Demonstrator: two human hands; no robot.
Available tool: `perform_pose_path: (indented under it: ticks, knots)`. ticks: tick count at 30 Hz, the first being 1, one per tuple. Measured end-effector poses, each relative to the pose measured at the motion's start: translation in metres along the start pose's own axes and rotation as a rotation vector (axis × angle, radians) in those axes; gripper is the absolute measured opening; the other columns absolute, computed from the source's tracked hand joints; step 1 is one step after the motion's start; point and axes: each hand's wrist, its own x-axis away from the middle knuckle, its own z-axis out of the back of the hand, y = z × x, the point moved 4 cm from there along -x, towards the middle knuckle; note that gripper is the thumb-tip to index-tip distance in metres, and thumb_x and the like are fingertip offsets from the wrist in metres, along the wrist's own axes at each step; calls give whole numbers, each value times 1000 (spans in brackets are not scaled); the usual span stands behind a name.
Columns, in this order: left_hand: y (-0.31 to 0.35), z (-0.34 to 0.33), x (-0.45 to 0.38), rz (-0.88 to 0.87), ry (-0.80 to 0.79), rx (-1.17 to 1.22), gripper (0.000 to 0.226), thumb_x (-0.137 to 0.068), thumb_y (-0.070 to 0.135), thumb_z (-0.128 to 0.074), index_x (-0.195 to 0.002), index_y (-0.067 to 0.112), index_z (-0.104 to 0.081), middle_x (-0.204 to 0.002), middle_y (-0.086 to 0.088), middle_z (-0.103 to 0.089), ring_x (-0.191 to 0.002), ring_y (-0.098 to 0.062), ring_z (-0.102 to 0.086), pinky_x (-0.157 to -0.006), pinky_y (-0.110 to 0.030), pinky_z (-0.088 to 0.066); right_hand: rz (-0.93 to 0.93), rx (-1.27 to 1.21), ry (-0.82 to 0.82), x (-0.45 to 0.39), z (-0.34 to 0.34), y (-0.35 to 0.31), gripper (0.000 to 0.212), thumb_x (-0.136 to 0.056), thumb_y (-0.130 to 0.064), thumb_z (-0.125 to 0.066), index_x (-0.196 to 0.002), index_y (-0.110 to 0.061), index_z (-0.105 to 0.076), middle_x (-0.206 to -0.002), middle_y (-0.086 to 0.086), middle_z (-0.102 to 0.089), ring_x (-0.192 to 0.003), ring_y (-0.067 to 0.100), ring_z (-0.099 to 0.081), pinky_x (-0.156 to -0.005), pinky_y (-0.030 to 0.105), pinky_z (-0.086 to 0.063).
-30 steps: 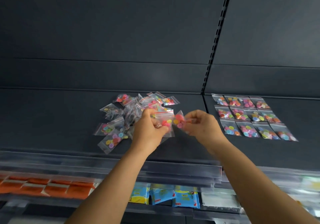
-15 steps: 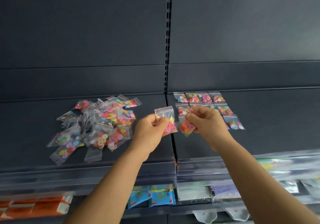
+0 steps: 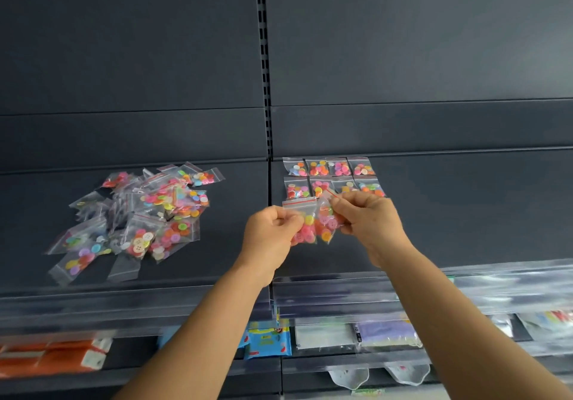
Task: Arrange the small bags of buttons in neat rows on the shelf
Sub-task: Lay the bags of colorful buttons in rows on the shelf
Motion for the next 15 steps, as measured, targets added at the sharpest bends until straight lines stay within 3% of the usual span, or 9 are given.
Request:
perform_pose_path:
  ticks: [5, 8, 12, 15]
  knots:
    - [-5, -1, 4, 32, 58, 62, 3, -87, 12, -64, -89, 10, -66, -83, -5, -72, -77, -15, -67, -71, -26, -57, -138, -91, -93, 3, -4, 9, 13, -88, -21, -65, -85, -10, -70, -77, 5, -70, -71, 13, -61, -66, 25, -53]
    - [-8, 3, 4, 52, 53, 53, 7, -87, 17, -64, -86, 11, -69, -83, -3, -71, -77, -15, -64, -77, -30, -57, -125, -105, -89, 1, 1, 8, 14, -90, -20, -62, -83, -10, -69, -77, 5, -71, -73, 16, -64, -68, 27, -54]
    - [-9, 16, 0, 40, 108, -83, 13, -88, 25, -61, -83, 17, -70, -84, -1, -71, -82, -16, -64, -82, -33, -52, -41, 180, -76, -7, 21, 6, 16, -92, -17, -58, -84, -10, -69, -80, 14, -70, -73, 22, -63, -76, 39, -57]
    - [-9, 13, -1, 5, 72, -205, 17, -89, 25, -60, -80, 17, -71, -81, -5, -72, -77, -18, -64, -76, -39, -56, -21, 406, -103, -8, 22, 13, 12, -88, -18, -61, -81, -11, -68, -72, 5, -67, -66, 17, -59, -73, 38, -55]
